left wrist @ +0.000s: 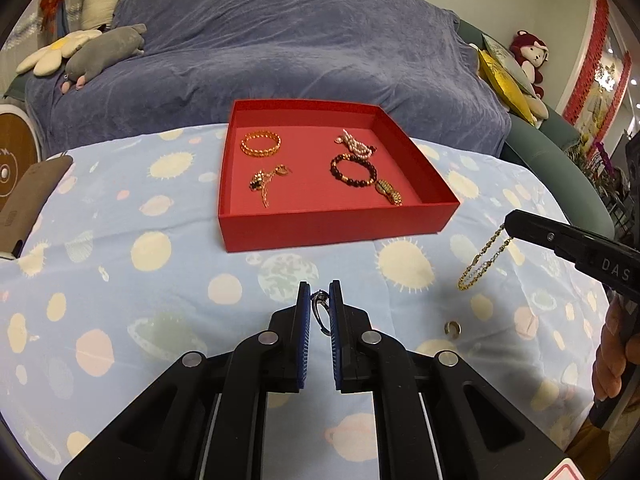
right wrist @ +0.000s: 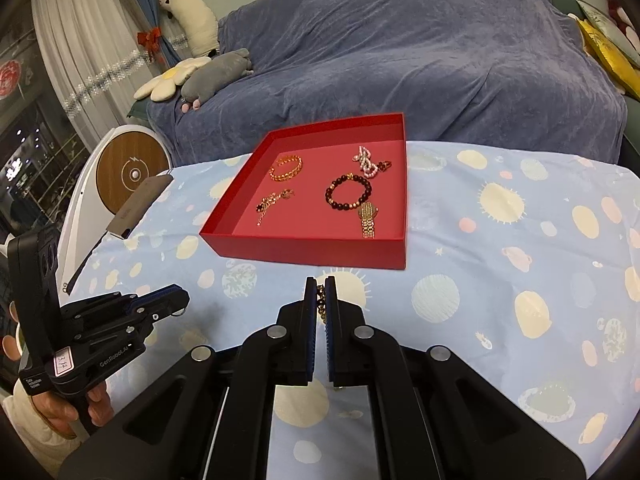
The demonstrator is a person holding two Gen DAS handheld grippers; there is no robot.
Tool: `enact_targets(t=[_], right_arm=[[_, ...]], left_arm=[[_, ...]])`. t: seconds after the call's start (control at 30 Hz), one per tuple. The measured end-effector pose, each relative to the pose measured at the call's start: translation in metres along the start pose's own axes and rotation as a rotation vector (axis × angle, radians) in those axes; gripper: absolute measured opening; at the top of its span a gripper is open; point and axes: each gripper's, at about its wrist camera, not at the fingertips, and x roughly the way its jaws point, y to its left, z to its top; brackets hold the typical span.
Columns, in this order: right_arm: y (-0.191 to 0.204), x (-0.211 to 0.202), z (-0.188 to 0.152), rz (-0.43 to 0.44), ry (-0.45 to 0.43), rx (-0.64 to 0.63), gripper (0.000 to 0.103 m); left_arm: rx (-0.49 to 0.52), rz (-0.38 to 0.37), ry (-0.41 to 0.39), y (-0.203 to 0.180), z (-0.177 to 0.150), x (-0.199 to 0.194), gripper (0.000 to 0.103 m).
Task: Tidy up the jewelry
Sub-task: 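Carry the silver ring with the left tool into the red box while the right tool drops the chain there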
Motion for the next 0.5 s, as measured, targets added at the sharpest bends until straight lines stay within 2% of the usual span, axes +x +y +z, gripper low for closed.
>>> enact_targets(t=[0.13,0.27,0.5], right_arm=[[0.001,-0.001,0.024,0.005,-0.031,-0.001,0.003],[0.007,0.004,0.055,0.006,-0.059,-0.021,0.003],[0.017,0.048,0.103,0.04,-0.055,-0.008,0.003]], left_arm=[[-0.02,-0.02,-0.013,0.0,0.027,0.004,0.007],[0.006,0.011,-0.032,0.002,0.058,0.012,0.007],[-0.014,0.013,-0.038,0.014,0.108,0.043,0.007]])
